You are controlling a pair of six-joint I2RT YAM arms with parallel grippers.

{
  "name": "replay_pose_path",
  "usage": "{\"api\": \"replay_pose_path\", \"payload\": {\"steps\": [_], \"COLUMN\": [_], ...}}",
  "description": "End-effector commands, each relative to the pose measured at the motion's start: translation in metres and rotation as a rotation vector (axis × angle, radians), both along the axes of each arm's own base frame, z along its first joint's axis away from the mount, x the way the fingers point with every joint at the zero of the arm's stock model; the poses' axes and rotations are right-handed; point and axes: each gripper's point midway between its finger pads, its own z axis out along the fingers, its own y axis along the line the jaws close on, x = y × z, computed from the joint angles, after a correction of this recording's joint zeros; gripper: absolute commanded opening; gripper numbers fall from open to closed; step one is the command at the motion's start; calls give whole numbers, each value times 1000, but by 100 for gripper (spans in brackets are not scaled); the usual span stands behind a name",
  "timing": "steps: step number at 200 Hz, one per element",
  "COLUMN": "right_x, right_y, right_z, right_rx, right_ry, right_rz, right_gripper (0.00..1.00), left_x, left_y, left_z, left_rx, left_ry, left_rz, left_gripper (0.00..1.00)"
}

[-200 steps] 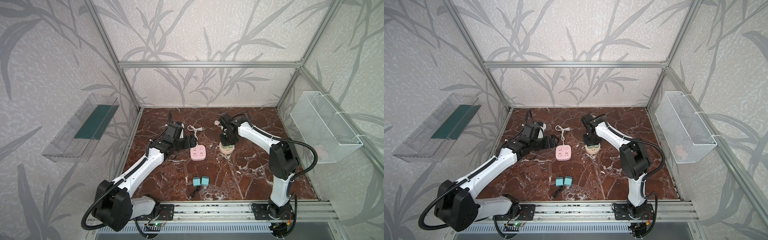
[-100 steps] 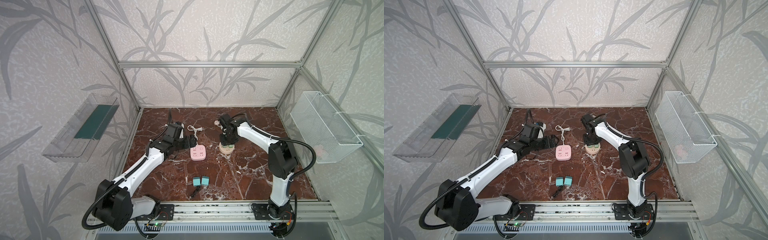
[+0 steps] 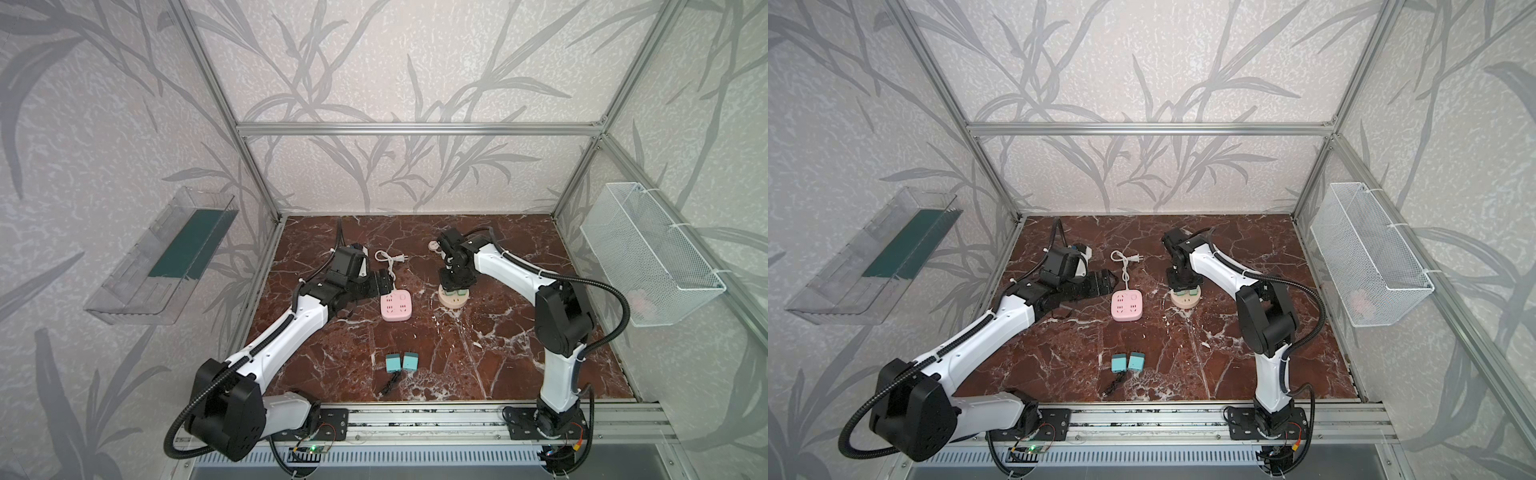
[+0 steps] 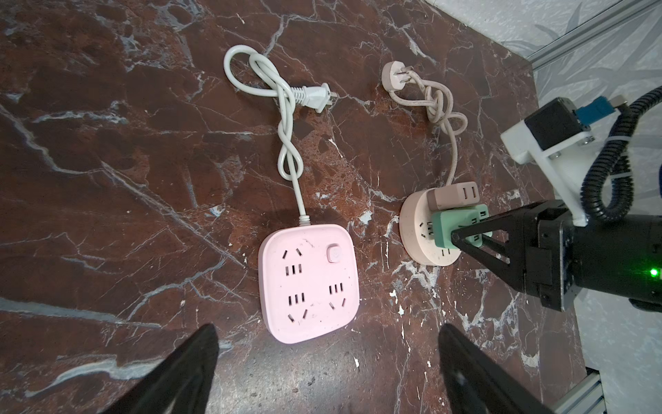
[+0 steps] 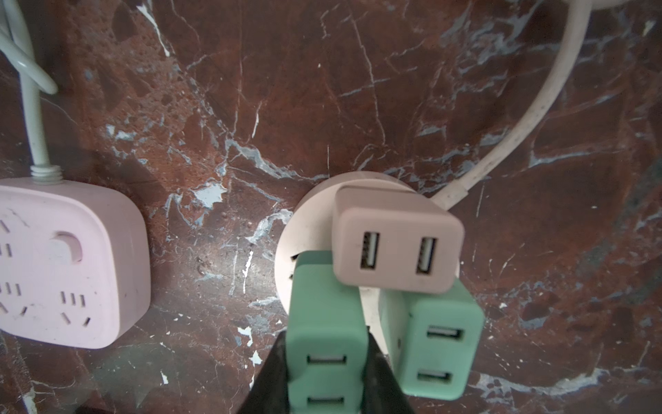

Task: Insert the plug
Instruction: 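Press the pale-green charger down into the round strip socket with the right gripper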

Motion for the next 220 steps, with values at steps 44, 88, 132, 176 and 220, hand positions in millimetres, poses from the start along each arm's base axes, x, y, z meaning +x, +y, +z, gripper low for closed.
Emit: {"api": "replay_pose_path", "payload": {"steps": [44,88,132,176,220], "right_x": [-3,-4,-4,-6,-6], "right_y": [-5,-5,-6,-6,-8], "right_z": [-25,-36,-46,-58,-61], "right_rx": [-33,-51,-72,-90,-117], "right_ry": [78,111,141,179,208], "right_rz": [-7,-1,7,14,35], "right_gripper": [0,0,0,0,0], "left_x": [-1,-1,0,1,3], "left_y": [3,3,3,2,1], "left_z": [-7,-8,-10,-11,-13], "left_rx": [2,2,-2,-13,-23], "left_ry": [15,15,19,25,30], "left_rz": [9,11,9,8,8], "left_gripper": [94,94,94,94,94]}}
